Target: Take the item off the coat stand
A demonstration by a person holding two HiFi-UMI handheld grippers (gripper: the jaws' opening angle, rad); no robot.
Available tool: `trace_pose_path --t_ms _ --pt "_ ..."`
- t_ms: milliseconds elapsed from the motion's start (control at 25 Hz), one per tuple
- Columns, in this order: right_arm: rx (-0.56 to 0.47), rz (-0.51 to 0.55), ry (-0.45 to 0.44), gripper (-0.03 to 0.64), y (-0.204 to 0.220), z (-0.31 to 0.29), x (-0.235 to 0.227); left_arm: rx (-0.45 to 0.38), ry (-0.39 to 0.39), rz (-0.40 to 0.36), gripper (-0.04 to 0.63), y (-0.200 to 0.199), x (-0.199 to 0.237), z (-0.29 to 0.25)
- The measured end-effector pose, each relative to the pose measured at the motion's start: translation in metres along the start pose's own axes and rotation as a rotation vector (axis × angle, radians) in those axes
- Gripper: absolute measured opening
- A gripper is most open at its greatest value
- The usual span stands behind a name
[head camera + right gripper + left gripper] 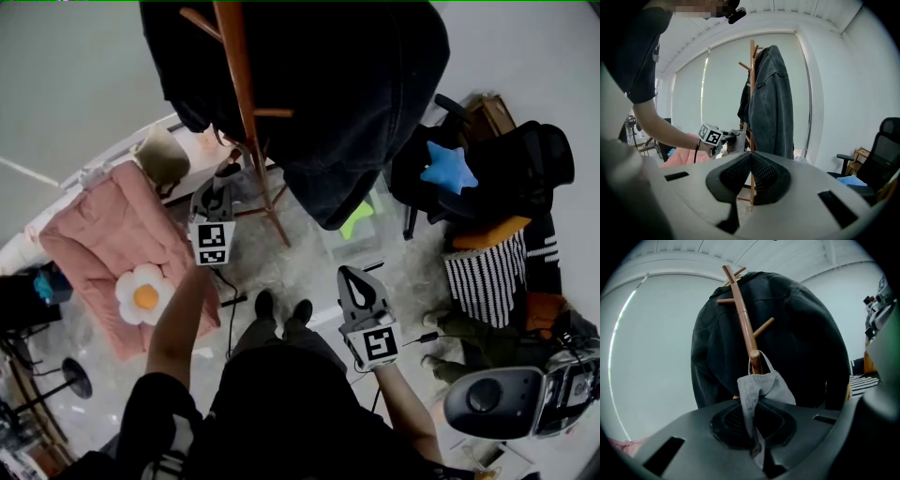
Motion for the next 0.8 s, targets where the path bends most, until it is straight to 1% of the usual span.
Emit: trace_pose_path --t_ms 320,800 --pt "-0.010 0.003 -0.015 0.018 -0.003 -0.001 0.005 -0.010 -0.015 0.009 0.025 -0.004 0.009 0.020" --pt "-0.033 0.004 -0.044 0.018 -0.007 0.001 0.017 -0.069 -0.020 0.041 0.025 -0.026 0.018 0.090"
Point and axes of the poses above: the fingertips, and each gripper's own axes: z backward along the fingers, x to its left, y out of its underside, the point moved 2 cm from there along z, backward along the fingers, and after that the axes turned 9 degrees about x, right-handed, at the moved point
